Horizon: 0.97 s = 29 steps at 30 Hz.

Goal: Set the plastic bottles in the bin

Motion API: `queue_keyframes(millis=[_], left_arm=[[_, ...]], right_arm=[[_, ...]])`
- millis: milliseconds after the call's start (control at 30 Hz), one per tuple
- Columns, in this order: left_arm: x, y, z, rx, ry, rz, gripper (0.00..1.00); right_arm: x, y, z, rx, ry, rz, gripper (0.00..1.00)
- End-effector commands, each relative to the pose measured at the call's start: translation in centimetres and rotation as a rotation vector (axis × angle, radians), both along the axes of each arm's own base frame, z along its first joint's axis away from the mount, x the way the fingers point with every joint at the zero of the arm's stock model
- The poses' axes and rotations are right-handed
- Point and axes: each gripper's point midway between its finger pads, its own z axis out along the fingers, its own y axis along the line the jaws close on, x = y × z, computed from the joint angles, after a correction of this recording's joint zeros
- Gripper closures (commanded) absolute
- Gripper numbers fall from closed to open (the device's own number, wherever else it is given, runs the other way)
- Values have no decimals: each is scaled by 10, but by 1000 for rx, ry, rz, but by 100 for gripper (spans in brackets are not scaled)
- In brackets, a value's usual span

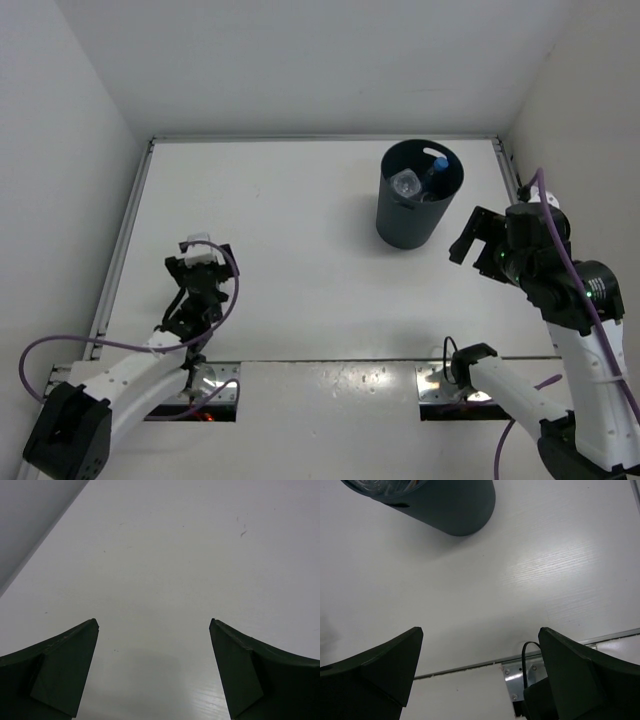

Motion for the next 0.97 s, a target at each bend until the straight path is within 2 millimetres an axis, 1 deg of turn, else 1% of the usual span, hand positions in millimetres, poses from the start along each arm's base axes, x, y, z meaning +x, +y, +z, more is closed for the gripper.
queue_keyframes(millis=[0,33,67,100,133,167,233,267,300,333,400,467,533,667,700,733,800,833,867,900,933], left_arm=[[2,-3,27,-21,-125,-19,0],[1,-2,26,-21,-127,-19,0],[-2,-3,18,-9,-113,-35,0],[-4,-2,16,-9,-113,-35,0],[-5,-3,14,-11,-115,-44,0],[-4,-3,17,-16,-126,-44,0],[-7,-4,5,-4,-97,-55,0],[-5,-1,11,-6,-121,-46,0],[-5,-5,5,-1,-106,-69,0],[-4,-6,5,-3,-110,-69,0],[-7,-6,-4,0,-100,-82,0],[-6,-8,-4,-11,-102,-90,0],[-7,-2,-2,-27,-116,-46,0],[-10,18,-3,-66,-155,32,0],[-11,25,0,-95,-177,71,0],[-14,30,-3,-105,-178,95,0],[-14,32,1,-119,-197,107,0],[-15,31,-4,-116,-187,96,0],[-14,29,-1,-111,-194,83,0],[-14,26,-3,-103,-191,60,0],[-12,18,-3,-79,-181,5,0]], right_arm=[[8,0,12,12,-51,-16,0],[10,1,10,10,-42,-16,0],[10,1,7,15,-33,-24,0],[10,1,7,15,-33,-24,0],[11,2,8,24,-42,-30,0],[11,2,5,21,-33,-30,0],[11,2,5,28,-34,-36,0],[12,0,6,22,-36,-43,0],[12,1,3,26,-28,-49,0],[10,0,1,23,-19,-49,0],[8,1,-1,27,-8,-43,0],[5,2,-2,30,4,-36,0],[5,2,-2,30,4,-36,0],[5,3,-5,34,12,-43,0],[5,2,-8,31,21,-43,0],[5,2,-8,31,21,-43,0],[5,3,-5,34,12,-43,0],[6,0,-5,26,10,-51,0],[5,0,-8,20,29,-52,0],[5,1,-8,26,28,-58,0],[7,1,-7,29,19,-58,0]])
